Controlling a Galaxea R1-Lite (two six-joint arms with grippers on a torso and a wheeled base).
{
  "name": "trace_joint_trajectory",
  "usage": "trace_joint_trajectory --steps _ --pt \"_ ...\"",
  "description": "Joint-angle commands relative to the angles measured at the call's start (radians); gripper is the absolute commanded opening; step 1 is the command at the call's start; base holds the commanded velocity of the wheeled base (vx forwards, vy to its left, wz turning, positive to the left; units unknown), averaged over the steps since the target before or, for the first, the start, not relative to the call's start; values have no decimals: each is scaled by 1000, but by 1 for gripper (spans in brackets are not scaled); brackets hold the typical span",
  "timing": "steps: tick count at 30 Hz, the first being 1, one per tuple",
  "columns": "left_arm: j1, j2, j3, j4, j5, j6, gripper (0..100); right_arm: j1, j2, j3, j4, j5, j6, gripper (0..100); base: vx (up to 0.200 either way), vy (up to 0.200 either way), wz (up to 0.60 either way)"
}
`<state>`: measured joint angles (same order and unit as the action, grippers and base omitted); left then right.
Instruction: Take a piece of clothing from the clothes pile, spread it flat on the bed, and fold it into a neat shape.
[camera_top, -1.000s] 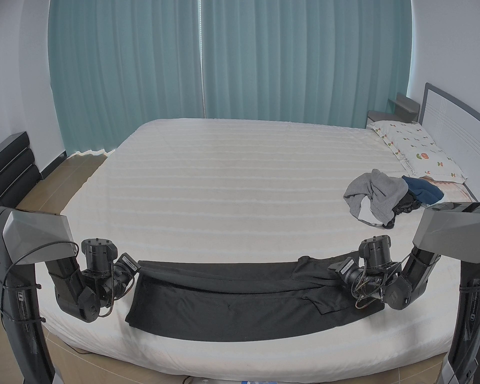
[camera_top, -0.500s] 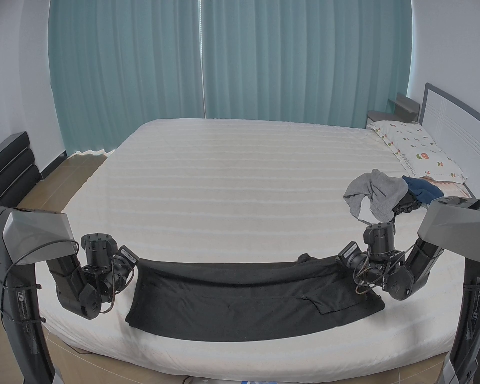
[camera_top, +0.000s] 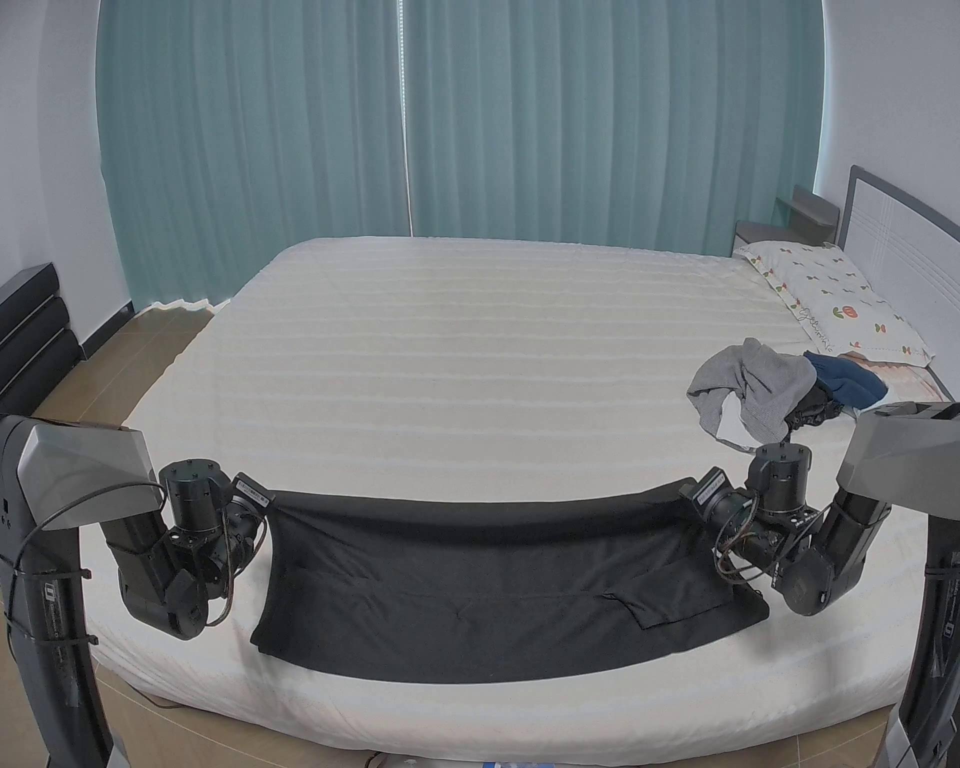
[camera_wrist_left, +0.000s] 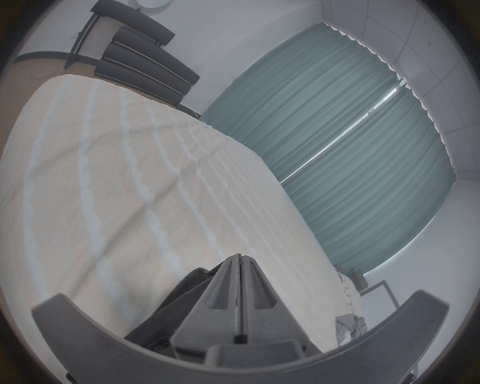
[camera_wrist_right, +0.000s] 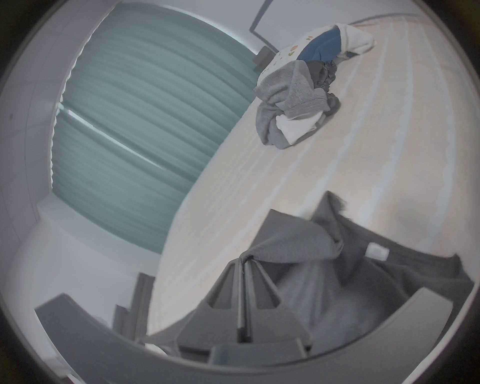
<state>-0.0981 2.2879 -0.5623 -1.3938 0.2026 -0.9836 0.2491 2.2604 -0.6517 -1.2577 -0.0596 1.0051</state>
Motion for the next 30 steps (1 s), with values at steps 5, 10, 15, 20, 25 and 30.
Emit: trace_joint_trajectory --steps 5,10,15,20,25,30 --pt "1 36 151 -8 -35 134 0 1 54 150 -17 4 -155 0 0 0 0" --pt "1 38 206 -22 -64 209 0 2 67 179 -17 3 -211 0 0 0 0" --pt "-2 53 220 -22 -66 247 0 2 74 192 -17 3 -221 0 0 0 0" --pt "-2 58 231 -24 -64 261 0 1 71 190 -19 1 -223 0 0 0 0" --pt "-3 55 259 -24 -64 298 0 1 73 193 -19 1 -226 0 0 0 0" --pt "-6 53 277 -24 -64 329 0 -4 60 199 -17 3 -230 0 0 0 0"
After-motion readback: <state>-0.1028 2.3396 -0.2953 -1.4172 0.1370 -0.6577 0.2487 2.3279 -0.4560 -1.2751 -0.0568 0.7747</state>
